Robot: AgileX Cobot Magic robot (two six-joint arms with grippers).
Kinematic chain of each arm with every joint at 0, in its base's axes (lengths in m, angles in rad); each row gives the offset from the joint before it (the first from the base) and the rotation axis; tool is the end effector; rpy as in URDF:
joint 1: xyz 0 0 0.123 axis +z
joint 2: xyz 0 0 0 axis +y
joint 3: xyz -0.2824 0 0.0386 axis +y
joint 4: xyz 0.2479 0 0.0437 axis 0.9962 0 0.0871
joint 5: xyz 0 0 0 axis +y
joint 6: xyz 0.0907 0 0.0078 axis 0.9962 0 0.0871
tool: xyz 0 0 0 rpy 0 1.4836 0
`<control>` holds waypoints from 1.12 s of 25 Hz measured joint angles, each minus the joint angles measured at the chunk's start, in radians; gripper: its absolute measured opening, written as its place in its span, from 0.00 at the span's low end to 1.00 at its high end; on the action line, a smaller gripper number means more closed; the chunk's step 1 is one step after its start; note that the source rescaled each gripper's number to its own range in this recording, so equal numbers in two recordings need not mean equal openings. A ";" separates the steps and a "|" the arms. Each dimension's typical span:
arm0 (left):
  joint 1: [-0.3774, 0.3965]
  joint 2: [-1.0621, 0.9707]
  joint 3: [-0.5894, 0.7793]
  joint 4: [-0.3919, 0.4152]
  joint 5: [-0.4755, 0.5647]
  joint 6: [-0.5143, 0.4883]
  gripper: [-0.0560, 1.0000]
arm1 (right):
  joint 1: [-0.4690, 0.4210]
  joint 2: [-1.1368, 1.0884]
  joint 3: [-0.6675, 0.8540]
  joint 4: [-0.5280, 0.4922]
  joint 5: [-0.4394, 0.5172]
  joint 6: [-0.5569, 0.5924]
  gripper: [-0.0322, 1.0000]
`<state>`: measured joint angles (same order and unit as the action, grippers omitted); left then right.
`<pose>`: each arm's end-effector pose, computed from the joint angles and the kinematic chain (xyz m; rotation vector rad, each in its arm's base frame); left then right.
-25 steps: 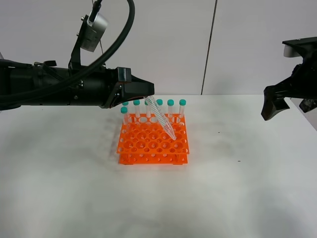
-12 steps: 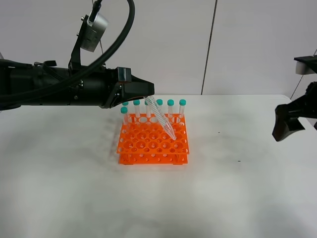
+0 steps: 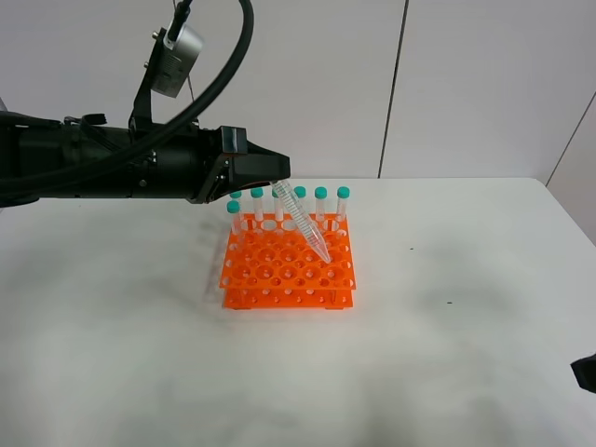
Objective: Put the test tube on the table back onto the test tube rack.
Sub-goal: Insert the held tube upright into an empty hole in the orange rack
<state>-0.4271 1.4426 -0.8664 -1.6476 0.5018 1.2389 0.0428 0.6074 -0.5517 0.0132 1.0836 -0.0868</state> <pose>0.2602 -0.1665 0.2751 0.3440 2.0878 -1.0268 0.0850 0.0047 0.2666 -0.1658 2.6175 0.0021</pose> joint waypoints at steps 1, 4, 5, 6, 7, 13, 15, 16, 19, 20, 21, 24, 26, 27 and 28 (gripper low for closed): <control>0.000 0.000 0.000 0.000 -0.001 0.000 0.05 | 0.000 -0.076 0.027 0.003 -0.019 0.000 1.00; 0.000 0.000 0.000 0.000 -0.001 0.000 0.05 | 0.000 -0.267 0.048 0.006 -0.056 0.001 1.00; 0.000 0.000 0.000 0.000 -0.001 0.000 0.05 | 0.000 -0.325 0.049 0.006 -0.060 0.001 1.00; 0.000 0.000 0.000 0.000 -0.001 0.000 0.05 | 0.000 -0.369 0.050 0.006 -0.060 0.001 1.00; 0.000 0.000 0.000 0.000 -0.001 0.000 0.05 | 0.000 -0.417 0.050 0.006 -0.060 0.001 1.00; 0.000 0.000 0.000 0.000 -0.001 0.000 0.05 | 0.000 -0.603 0.051 0.006 -0.063 0.001 1.00; 0.000 0.000 0.000 0.000 -0.001 0.000 0.05 | 0.000 -0.610 0.051 0.006 -0.063 0.002 1.00; 0.000 0.000 0.000 0.000 -0.001 0.000 0.05 | 0.000 -0.610 0.051 0.006 -0.063 0.002 1.00; 0.000 0.000 0.000 0.000 0.000 0.000 0.05 | 0.000 -0.611 0.051 0.007 -0.063 0.002 1.00; 0.000 0.000 0.000 0.000 0.000 0.000 0.05 | 0.000 -0.611 0.051 0.007 -0.063 0.002 1.00; 0.000 0.000 0.000 0.000 0.000 0.000 0.05 | 0.000 -0.611 0.051 0.007 -0.063 0.002 1.00; 0.000 0.000 0.000 0.000 0.000 0.000 0.05 | 0.000 -0.611 0.051 0.007 -0.063 0.003 1.00; 0.000 0.000 0.000 0.000 0.000 0.000 0.05 | 0.000 -0.611 0.051 0.007 -0.063 0.004 1.00; 0.000 0.000 0.000 0.000 0.000 0.000 0.05 | 0.000 -0.611 0.051 0.007 -0.063 0.005 1.00; 0.000 0.000 0.000 0.000 0.000 0.000 0.05 | 0.000 -0.611 0.051 0.007 -0.063 0.005 1.00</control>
<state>-0.4271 1.4426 -0.8664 -1.6476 0.5018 1.2389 0.0428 -0.0034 -0.5010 0.0199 1.0210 -0.0822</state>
